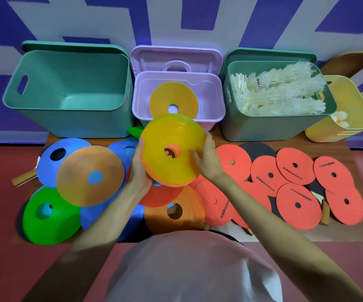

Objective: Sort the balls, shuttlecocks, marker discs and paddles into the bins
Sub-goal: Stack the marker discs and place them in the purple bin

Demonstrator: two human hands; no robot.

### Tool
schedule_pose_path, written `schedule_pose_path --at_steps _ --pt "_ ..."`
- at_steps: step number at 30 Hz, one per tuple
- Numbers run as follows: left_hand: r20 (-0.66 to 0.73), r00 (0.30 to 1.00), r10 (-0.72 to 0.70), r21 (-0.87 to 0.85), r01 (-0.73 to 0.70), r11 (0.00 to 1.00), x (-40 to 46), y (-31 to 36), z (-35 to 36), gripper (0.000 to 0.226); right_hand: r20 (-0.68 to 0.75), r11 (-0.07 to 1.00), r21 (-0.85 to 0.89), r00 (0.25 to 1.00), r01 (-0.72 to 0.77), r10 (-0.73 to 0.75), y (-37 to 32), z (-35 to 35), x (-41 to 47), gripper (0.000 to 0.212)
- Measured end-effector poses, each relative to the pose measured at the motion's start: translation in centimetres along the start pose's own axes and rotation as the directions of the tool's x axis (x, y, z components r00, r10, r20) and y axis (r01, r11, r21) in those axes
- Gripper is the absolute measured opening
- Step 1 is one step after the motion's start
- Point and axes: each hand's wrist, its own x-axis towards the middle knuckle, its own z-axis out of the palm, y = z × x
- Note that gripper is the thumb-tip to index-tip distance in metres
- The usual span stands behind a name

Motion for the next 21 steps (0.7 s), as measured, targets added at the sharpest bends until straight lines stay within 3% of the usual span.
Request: schedule_pose_path --at_steps 2,4,6,8,10,13,15,18,21 --pt "0.009 1.000 -0.018 -0.040 0.019 0.999 -0.5 0.2 -0.3 0.069 0.047 0.999 -0.031 0.999 0.025 -0.023 -0.2 0.4 0.0 0.077" --pt "0.036 0.999 0.038 -0.057 -0.036 0.998 -0.9 0.4 -0.8 0.057 0.116 0.998 -0.026 0.992 0.058 -0.054 -0.4 0.7 -0.1 0.084" --pt "0.019 0.994 0.112 -0.074 -0.110 0.991 -1.6 0.9 -1.5 0.041 0.139 0.998 0.041 0.989 0.046 -0.051 -0.5 0.8 -0.4 0.072" --pt "-0.011 0.985 0.173 -0.098 -0.173 0.980 -2.0 1.2 -2.6 0.032 0.103 0.996 0.094 0.994 0.013 -0.022 0.2 1.3 -0.5 0.045" --pt "-0.065 0.976 0.206 -0.106 -0.212 0.971 -2.4 1.4 -3.8 0.031 0.074 0.998 0.042 0.996 -0.048 0.045 1.3 1.9 -0.6 0.030" --pt "-0.142 0.962 0.231 -0.124 -0.249 0.961 -2.7 1.0 -5.9 0.032 0.148 0.964 -0.193 0.965 -0.185 0.215 2.5 2.9 -1.0 0.033" --pt "-0.176 0.950 0.257 -0.141 -0.283 0.949 -3.2 0.8 -7.1 0.032 0.230 0.946 -0.259 0.939 -0.195 0.257 2.4 3.9 -1.7 0.042" --pt "-0.213 0.939 0.271 -0.142 -0.304 0.942 -3.3 0.5 -7.6 0.036 0.249 0.950 -0.238 0.933 -0.202 0.261 2.1 5.1 -2.0 0.048" --pt "-0.261 0.924 0.279 -0.139 -0.322 0.937 -3.7 0.1 -8.3 0.047 0.239 0.953 -0.213 0.935 -0.214 0.263 2.0 6.2 -2.0 0.036"
